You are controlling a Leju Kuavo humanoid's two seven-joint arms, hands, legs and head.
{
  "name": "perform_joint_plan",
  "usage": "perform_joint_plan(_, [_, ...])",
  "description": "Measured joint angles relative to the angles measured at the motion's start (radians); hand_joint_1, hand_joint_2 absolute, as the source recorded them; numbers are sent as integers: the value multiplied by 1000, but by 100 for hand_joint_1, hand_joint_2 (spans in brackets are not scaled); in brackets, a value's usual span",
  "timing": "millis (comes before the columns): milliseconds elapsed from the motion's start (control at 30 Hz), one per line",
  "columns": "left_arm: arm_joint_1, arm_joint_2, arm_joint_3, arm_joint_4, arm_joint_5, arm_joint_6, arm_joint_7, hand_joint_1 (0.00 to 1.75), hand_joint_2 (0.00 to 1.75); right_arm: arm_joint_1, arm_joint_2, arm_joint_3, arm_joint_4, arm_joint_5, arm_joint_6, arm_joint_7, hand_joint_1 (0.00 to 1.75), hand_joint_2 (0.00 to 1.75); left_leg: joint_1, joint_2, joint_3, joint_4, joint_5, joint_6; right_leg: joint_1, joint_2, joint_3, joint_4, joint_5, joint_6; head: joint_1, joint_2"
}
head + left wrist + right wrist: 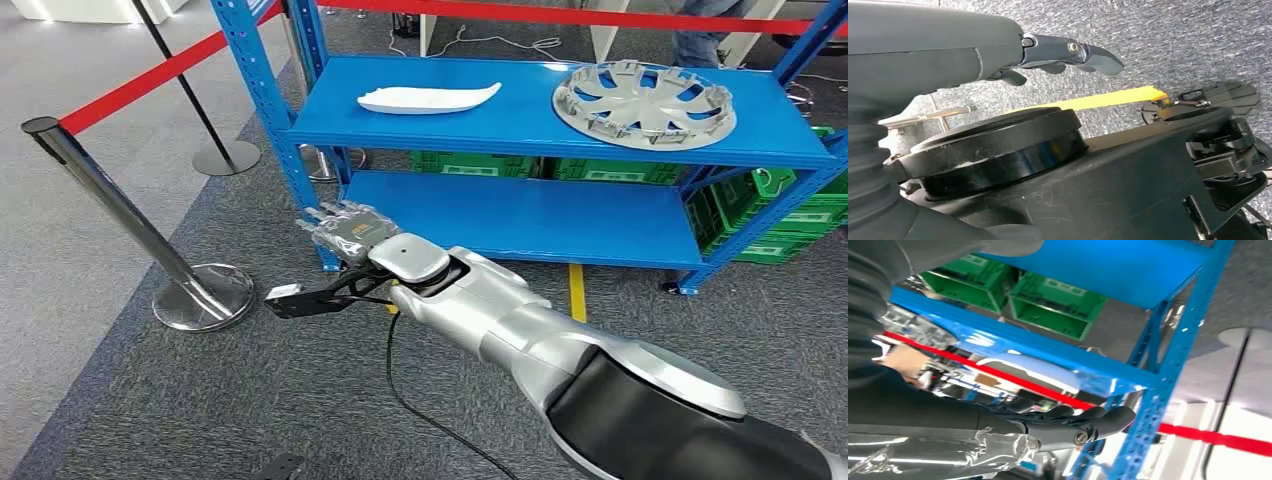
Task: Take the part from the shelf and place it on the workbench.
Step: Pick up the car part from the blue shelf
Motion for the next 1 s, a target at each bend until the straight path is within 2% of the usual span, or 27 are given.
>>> perform_joint_plan(167, [-7,0,-2,0,-11,0,0,0,175,-43,-32,-11,26,-19,-21,67,0,175,0,0,0,0,0,1,0,-1,0,0,1,0,0,0])
perform_joint_plan(467, [-8,1,-2,0,-22,-4,6,0,175,-82,-193,-75,78,-54,-46,201,0,175,-2,0,-1,1,1,2,-2,1,0,-2,4,2,0,0])
perform_joint_plan(667, [-4,3,-2,0,-23,-4,10,0,175,-90,-286,-127,89,-71,-86,225,0,175,-2,0,-1,1,1,2,-3,1,-1,-2,4,3,0,0])
perform_joint_plan(833, [-1,6,-2,0,-25,-5,10,0,175,-92,-332,-149,95,-70,-88,246,0,175,-2,0,-2,1,1,2,-2,1,-2,-1,4,3,0,0])
perform_joint_plan(1000, [1,8,-2,0,-31,-4,10,0,175,-85,-379,-172,105,-71,-59,331,0,175,-2,0,-3,1,1,2,-2,0,-2,-2,4,3,0,0])
